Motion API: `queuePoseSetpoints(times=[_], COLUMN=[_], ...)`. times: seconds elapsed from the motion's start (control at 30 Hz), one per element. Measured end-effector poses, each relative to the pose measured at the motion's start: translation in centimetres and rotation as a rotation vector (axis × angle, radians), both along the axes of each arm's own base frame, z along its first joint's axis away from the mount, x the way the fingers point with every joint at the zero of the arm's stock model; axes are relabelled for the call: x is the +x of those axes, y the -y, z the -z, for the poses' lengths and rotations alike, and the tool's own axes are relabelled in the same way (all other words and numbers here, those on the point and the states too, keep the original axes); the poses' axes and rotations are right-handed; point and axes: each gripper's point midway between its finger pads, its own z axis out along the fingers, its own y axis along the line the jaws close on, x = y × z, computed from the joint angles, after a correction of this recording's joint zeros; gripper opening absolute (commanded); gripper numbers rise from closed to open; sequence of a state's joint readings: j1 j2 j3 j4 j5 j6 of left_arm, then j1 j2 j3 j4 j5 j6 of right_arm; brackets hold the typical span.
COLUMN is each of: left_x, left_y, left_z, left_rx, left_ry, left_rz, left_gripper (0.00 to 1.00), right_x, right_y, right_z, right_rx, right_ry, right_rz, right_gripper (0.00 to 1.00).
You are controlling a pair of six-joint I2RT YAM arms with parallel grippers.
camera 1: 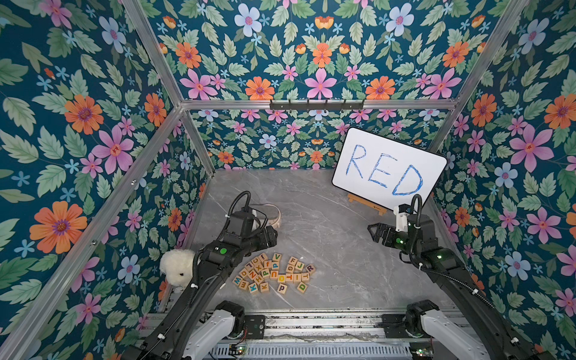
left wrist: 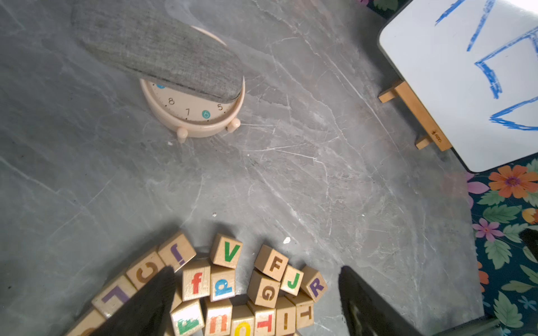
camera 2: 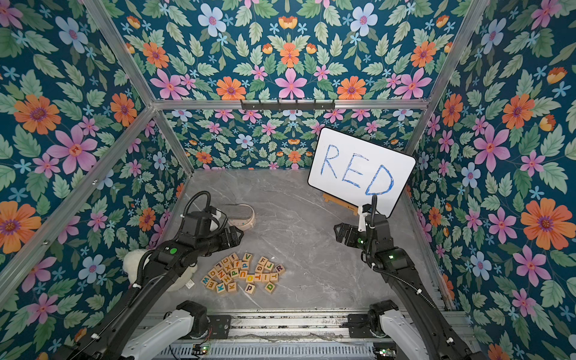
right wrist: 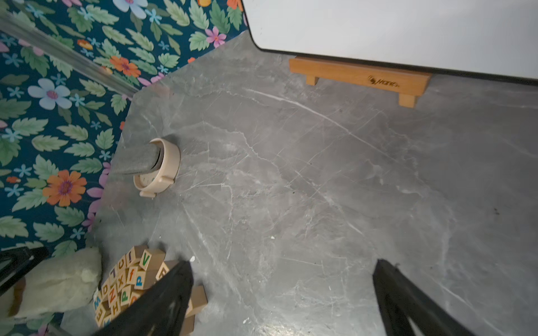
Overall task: Assemble the uppercase word "red" with letter blocks
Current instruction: Pick up the letter block from the center of the board.
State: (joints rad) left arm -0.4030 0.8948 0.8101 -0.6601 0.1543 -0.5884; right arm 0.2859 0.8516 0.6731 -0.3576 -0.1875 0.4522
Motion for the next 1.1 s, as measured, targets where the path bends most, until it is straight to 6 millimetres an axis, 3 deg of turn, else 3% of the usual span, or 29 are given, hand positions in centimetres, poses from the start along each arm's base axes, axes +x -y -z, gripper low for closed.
queuePoseSetpoints(times=[0.17,0.3,0.53,0.67,0.93,1.1], left_x=[-2.5,-3.7,-4.5,-5.7,-7.4,-7.9], left_y=[-0.8,-2.2,-4.2,-5.1,-6.2,-6.9], left_z=[1.4,1.5,0.9,2.1,4.1,5.1], left_rx=[-0.008,0.016,0.092,0.134,0.119,0.146], left_ry=[-0.097,-0.149,-0.211,-0.286,-0.351,-0.401], left_rz=[-0.059,-0.133,-0.232,-0.279,-0.389,-0.441], left_gripper=[0.83,0.82,0.79,0.78,0.82,0.84], right_x=[-1.0,-1.6,-1.0,-0.7,-2.2,-2.0], right_y=[-4.2,-7.0,-9.8,-11.8,-14.3,-13.6], right_z=[1.4,3.5,6.0,6.4,8.3,8.4], right_rx=[-0.076,-0.138,-0.165,-0.195,-0.233,-0.272], right_ry=[0.038,0.068,0.121,0.164,0.197,0.225], right_rz=[-0.173,-0.283,-0.371,-0.448,-0.567,-0.549], right_gripper=[0.98,0.98,0.97,0.97,0.96,0.95])
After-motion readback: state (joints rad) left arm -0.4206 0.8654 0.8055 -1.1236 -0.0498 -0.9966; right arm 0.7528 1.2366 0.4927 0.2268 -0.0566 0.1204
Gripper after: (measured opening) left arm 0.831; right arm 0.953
